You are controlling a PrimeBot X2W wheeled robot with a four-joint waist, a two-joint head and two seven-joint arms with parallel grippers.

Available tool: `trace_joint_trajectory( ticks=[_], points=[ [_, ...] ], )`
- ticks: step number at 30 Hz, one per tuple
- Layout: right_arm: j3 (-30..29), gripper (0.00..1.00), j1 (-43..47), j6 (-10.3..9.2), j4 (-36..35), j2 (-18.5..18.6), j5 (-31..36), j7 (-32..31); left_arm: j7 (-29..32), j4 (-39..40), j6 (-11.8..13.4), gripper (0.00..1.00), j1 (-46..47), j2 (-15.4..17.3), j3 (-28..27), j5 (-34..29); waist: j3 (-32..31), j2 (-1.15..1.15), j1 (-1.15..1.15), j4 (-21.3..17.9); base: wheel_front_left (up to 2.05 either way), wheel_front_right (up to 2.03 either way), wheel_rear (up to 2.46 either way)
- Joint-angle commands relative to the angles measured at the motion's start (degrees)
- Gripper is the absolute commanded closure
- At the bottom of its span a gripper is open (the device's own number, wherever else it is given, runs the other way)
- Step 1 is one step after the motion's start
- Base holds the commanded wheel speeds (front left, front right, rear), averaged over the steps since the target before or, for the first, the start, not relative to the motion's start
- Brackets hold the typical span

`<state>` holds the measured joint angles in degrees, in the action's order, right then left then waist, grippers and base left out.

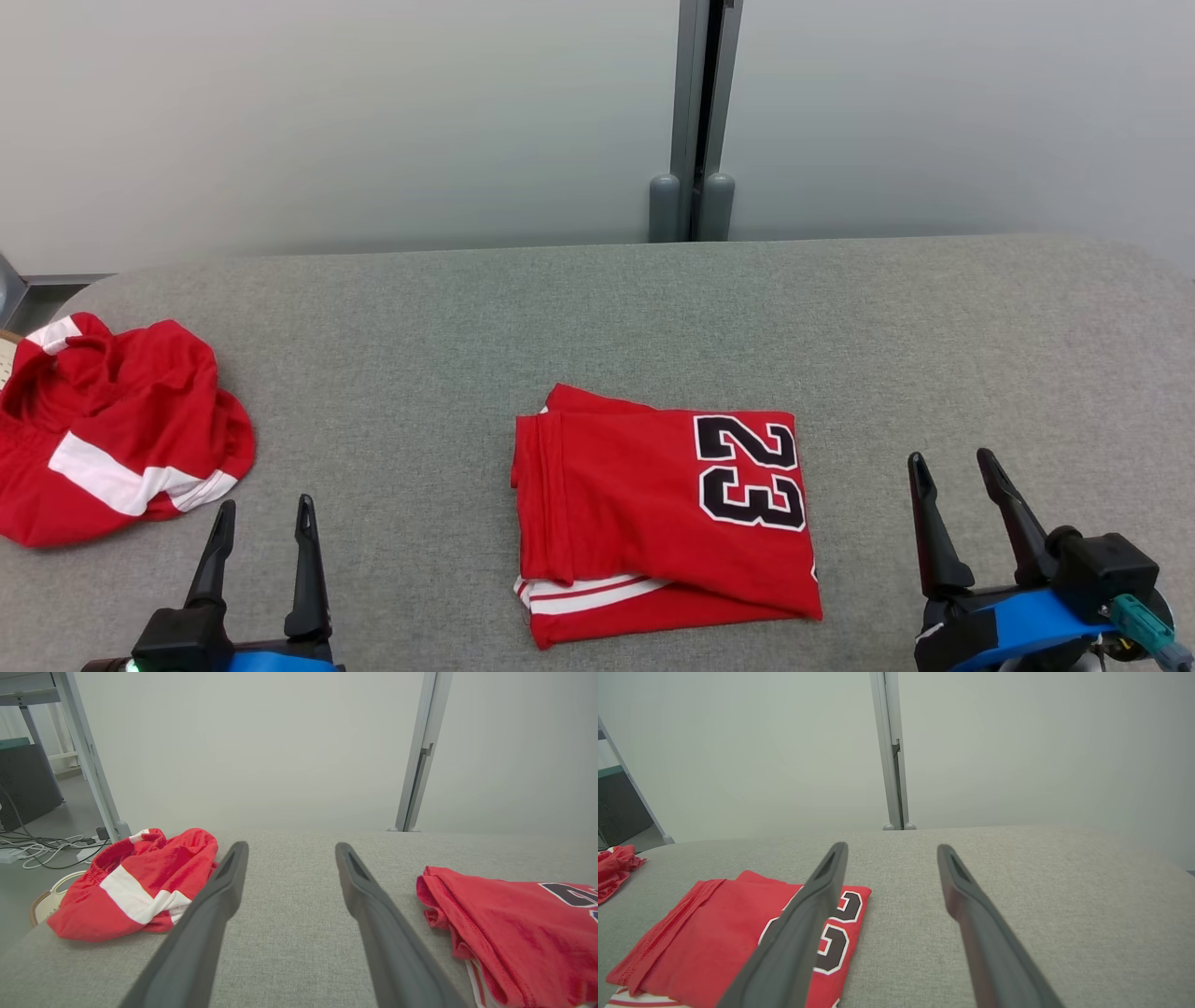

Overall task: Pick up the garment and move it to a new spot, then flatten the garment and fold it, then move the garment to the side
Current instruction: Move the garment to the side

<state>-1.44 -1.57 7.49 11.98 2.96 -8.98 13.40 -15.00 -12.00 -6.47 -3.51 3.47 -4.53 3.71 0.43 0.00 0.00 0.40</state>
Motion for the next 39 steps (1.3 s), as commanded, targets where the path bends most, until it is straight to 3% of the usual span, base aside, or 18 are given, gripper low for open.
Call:
trace_joint_trajectory(
  ticks=[1, 27, 39],
  points=[
    [0.15, 0.0, 1.09, 0.01, -0.41, -0.06, -0.14, -0.15, -0.25, 0.36, 0.45, 0.0, -0.74, 0.07, 0.43, -0.44, -0.05, 0.0, 0.0, -0.01, 0.0, 0.0, 0.0],
    [0.53, 0.0, 0.37, 0.01, 0.07, -0.08, -1.3, -0.69, -0.25, -0.08, 0.99, 0.0, -0.12, 1.02, 0.84, 0.65, -0.02, 0.0, 0.0, -0.26, 0.0, 0.0, 0.0],
    [4.6, 0.0, -10.51, 0.01, 2.94, -0.07, 0.81, -3.62, -0.25, 0.31, 1.26, 0.0, 1.28, 1.39, 1.33, 0.94, 1.55, 0.0, 0.0, 0.25, 0.0, 0.0, 0.0]
  ],
)
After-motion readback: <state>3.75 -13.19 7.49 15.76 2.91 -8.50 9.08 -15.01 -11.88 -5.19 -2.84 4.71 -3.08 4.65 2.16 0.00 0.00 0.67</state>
